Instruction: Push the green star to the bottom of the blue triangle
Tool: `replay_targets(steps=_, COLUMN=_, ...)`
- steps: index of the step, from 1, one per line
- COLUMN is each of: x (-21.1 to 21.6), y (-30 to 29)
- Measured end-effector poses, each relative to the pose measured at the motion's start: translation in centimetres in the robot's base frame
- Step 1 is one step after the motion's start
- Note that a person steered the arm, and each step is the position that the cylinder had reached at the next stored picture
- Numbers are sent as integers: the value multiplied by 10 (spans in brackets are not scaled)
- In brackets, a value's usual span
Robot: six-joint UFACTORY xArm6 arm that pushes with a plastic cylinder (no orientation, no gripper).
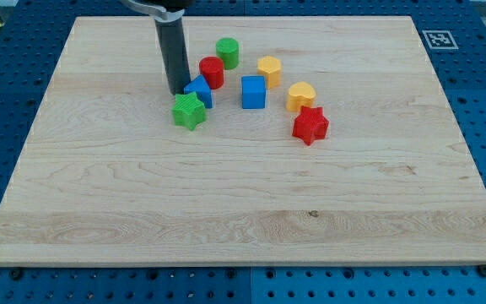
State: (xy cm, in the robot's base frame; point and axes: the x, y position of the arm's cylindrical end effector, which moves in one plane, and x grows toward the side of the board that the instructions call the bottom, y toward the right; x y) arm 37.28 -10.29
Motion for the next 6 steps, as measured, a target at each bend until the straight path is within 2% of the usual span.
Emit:
replay_targets(steps=2, x=15, y=9)
replay_targets(steps=4, x=49, y=15)
replay_targets(steps=6, x=51, y=-6)
